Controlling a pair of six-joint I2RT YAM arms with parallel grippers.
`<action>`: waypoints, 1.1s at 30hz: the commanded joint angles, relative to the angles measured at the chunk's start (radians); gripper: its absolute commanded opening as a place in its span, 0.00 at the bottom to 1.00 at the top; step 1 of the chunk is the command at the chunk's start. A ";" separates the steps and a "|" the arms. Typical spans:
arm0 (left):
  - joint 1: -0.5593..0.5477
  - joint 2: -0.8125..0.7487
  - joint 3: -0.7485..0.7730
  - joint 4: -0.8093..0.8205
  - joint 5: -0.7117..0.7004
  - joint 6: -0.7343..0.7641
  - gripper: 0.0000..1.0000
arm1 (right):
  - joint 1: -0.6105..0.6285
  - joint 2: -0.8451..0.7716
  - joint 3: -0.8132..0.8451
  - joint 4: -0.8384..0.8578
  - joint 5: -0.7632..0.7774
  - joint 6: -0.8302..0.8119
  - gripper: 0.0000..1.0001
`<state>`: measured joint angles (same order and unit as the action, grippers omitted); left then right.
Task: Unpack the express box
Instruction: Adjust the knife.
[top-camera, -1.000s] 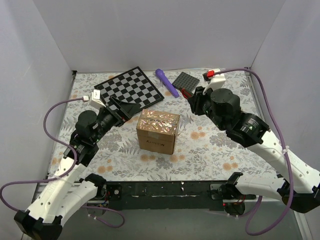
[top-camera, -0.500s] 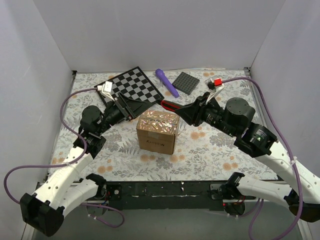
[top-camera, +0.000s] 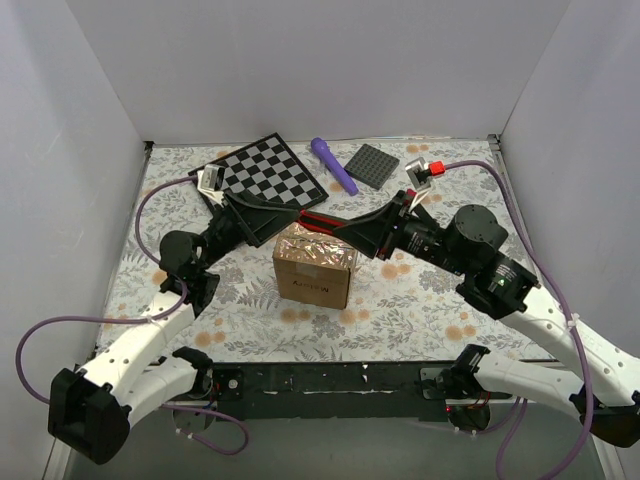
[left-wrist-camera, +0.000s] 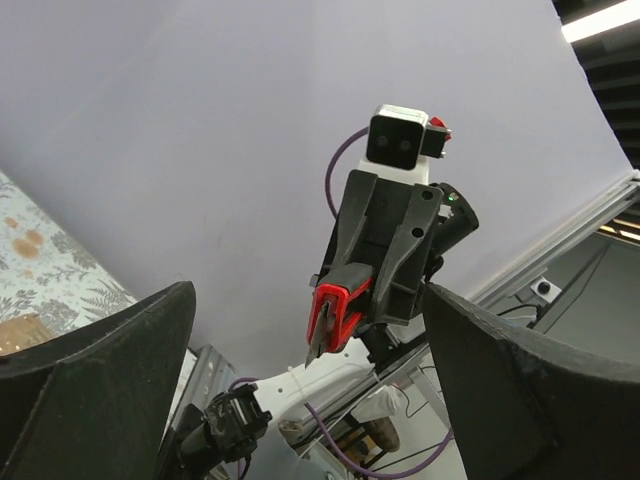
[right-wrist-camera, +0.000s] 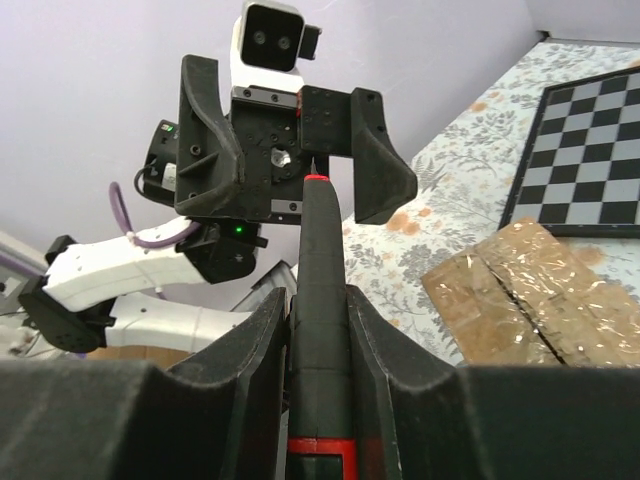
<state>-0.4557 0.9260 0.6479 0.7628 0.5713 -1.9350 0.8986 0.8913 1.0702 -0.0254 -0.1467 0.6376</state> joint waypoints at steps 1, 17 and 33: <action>-0.008 0.019 0.045 0.113 0.041 -0.025 0.93 | 0.003 0.014 0.007 0.156 -0.080 0.050 0.01; -0.018 0.123 0.061 0.242 0.160 -0.094 0.50 | 0.002 0.054 0.054 0.108 -0.096 0.013 0.01; -0.018 0.096 0.027 0.219 0.197 -0.079 0.34 | 0.002 0.046 0.043 0.139 -0.080 0.011 0.01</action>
<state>-0.4686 1.0325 0.6777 0.9581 0.7410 -2.0052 0.8986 0.9527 1.0710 0.0311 -0.2230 0.6514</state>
